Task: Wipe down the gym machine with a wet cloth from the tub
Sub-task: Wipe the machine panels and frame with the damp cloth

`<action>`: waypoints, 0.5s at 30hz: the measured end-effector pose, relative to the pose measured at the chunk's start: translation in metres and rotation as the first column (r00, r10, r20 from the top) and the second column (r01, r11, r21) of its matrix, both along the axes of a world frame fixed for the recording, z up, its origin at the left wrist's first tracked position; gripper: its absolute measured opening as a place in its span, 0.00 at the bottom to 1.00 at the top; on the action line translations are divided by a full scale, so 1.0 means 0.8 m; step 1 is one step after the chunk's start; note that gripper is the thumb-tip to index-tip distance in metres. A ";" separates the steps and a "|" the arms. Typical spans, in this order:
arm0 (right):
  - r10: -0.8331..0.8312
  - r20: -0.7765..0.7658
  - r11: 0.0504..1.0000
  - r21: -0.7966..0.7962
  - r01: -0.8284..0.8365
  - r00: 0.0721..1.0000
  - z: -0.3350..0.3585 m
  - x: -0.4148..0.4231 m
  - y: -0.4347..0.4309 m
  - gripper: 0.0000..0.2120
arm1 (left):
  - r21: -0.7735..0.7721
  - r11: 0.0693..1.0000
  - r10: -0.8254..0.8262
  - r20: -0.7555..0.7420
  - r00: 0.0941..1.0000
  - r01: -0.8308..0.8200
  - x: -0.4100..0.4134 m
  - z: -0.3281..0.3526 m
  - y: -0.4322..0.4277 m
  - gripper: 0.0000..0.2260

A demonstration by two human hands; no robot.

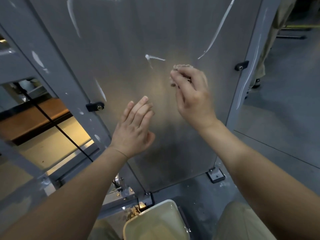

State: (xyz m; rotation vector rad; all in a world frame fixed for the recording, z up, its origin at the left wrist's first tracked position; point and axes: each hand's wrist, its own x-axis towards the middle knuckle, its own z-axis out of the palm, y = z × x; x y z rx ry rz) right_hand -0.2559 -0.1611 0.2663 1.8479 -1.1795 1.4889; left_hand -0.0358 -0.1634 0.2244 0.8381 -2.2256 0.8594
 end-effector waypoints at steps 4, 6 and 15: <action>0.066 -0.135 0.996 0.064 -0.057 0.989 -0.054 0.017 0.009 0.16 | 0.071 0.996 -0.043 -0.025 0.999 0.044 0.001 0.002 0.003 0.24; 0.098 -0.309 0.988 0.147 -0.054 0.946 -0.081 -0.003 0.017 0.16 | 0.075 0.996 -0.054 -0.039 0.998 0.057 0.000 0.001 0.004 0.22; -0.041 0.064 0.970 0.243 0.025 0.997 -0.116 -0.021 0.026 0.11 | -0.118 0.992 0.053 0.091 0.994 -0.042 -0.047 -0.023 -0.019 0.27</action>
